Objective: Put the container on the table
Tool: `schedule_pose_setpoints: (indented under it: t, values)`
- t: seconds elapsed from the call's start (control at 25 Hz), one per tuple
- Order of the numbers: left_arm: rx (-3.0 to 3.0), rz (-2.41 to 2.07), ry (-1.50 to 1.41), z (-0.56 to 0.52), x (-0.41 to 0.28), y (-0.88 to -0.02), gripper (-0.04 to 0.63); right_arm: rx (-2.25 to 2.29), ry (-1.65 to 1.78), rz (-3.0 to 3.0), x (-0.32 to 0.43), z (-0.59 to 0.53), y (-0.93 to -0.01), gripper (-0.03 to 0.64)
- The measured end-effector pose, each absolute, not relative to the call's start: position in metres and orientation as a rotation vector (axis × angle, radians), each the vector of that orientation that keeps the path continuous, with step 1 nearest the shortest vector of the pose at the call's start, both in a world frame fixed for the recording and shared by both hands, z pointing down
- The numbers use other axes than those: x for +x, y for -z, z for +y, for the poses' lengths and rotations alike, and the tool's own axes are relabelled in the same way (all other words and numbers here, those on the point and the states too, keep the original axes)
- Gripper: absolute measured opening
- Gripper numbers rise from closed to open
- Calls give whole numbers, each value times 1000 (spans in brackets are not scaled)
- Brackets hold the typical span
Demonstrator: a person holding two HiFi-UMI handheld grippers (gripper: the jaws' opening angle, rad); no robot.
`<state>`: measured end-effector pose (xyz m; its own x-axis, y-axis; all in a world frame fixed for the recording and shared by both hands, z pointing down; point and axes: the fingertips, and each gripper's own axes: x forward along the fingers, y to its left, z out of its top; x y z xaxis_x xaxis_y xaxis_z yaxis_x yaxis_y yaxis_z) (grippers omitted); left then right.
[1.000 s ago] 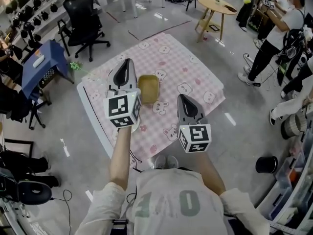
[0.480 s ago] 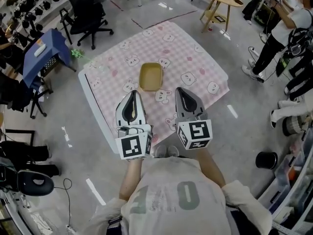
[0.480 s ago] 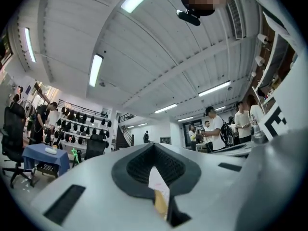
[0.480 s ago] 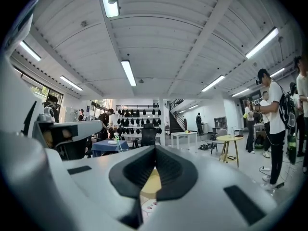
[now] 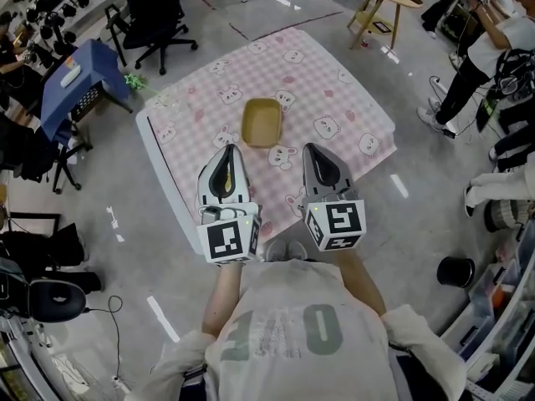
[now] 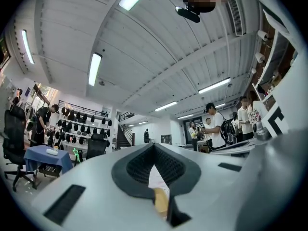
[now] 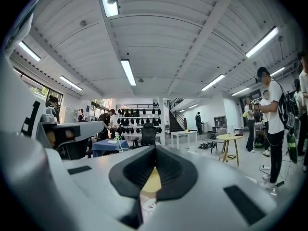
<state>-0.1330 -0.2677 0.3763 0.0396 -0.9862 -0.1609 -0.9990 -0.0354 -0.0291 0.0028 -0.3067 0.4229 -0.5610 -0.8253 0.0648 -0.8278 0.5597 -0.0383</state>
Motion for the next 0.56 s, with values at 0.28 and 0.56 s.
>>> schedule_pose_setpoints:
  t: [0.28,0.56]
  values:
    - [-2168,2091,-128,-270,-133,-379,26,1452,-96,-2742,4,-309,-422,29]
    - [-2157,2128,-109,-268,-146,-383,26,1451,-104,-2743,1,-310,-421,28]
